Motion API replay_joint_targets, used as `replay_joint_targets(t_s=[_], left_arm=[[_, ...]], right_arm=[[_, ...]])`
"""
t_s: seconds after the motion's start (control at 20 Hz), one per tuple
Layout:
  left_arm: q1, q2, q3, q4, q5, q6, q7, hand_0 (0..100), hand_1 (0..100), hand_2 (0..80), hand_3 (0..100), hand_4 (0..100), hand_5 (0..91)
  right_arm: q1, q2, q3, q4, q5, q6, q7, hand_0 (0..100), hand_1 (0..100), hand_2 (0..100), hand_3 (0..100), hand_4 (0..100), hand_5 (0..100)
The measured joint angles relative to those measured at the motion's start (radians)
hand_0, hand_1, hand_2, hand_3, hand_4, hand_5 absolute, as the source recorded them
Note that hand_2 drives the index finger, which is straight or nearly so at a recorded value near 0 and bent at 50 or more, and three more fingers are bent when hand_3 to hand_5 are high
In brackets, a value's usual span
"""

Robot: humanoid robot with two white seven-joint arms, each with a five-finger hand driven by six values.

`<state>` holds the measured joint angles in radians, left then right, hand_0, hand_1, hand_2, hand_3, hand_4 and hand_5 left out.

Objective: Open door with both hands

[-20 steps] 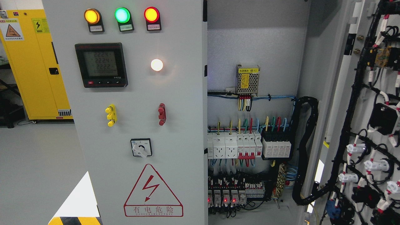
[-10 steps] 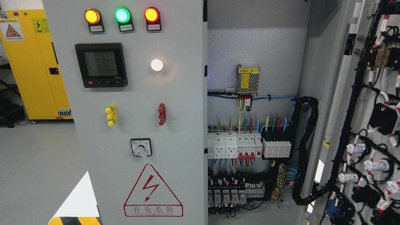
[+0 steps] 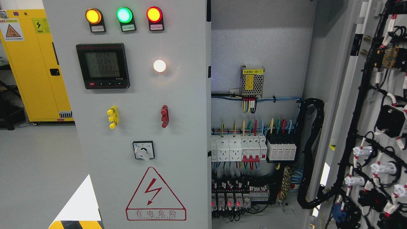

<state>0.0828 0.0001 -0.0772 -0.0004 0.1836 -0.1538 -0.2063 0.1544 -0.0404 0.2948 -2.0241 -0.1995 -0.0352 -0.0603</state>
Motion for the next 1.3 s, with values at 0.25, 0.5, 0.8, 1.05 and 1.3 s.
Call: replay_joint_targets(t_s=[0.25,0.5,0.8,1.05,1.3], left_arm=[[0.000,0.000,0.000,0.000,-0.001,0.000,-0.001,31,12,0.0,0,0,0.0],[0.000,0.000,0.000,0.000,-0.001,0.000,-0.003,31,12,0.0,0,0,0.0],[0.000,0.000,-0.001,0.000,-0.001,0.000,-0.004,31,12,0.0,0,0,0.0],[0.000,0.000,-0.002,0.000,-0.001,0.000,-0.004,31,12,0.0,0,0,0.0],[0.000,0.000,-0.002,0.000,-0.001,0.000,-0.004,31,13,0.0,0,0,0.0]], right_arm=[[-0.149,0.031,-0.004,0.015,0.003,0.051,-0.003,22,7,0,0,0,0],[-0.284,0.055,-0.017,0.058,0.003,0.097,-0.007,22,7,0,0,0,0],[-0.436,0.075,-0.026,0.147,0.004,0.108,0.003,21,7,0,0,0,0],[-0.549,0.081,-0.032,0.238,0.002,0.125,0.015,21,7,0,0,0,0],[-0.651,0.084,-0.040,0.326,0.002,0.146,0.059,21,7,0,0,0,0]])
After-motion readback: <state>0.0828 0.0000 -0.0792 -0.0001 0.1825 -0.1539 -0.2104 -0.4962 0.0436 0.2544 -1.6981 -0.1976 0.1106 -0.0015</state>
